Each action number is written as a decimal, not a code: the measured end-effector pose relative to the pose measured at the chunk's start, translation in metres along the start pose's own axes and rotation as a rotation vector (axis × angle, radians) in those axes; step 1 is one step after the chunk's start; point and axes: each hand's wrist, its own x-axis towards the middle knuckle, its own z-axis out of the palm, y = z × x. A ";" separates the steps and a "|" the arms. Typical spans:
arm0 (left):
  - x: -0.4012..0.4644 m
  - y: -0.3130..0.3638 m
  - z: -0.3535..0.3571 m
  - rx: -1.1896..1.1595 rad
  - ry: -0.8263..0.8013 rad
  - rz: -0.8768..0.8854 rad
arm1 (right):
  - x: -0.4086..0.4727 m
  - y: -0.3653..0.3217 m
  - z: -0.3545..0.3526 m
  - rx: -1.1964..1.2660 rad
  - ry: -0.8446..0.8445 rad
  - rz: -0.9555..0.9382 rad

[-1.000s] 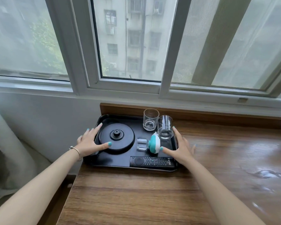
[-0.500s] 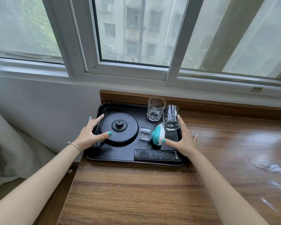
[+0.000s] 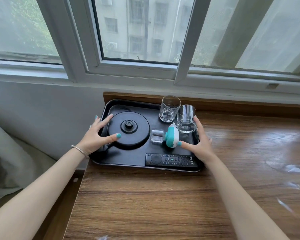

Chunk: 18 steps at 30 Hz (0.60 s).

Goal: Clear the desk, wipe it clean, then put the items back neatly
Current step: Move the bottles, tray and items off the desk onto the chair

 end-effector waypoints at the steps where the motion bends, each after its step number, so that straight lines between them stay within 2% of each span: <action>1: 0.000 0.003 -0.001 -0.003 -0.006 0.002 | -0.002 0.000 -0.002 -0.004 0.008 0.000; 8: -0.005 0.019 0.013 -0.050 -0.076 0.057 | -0.027 0.002 -0.024 -0.047 0.048 0.044; 14: -0.002 0.040 0.034 -0.067 -0.133 0.156 | -0.059 0.005 -0.051 -0.051 0.163 0.073; 18: 0.005 0.059 0.050 -0.086 -0.190 0.199 | -0.084 0.012 -0.071 0.054 0.223 0.086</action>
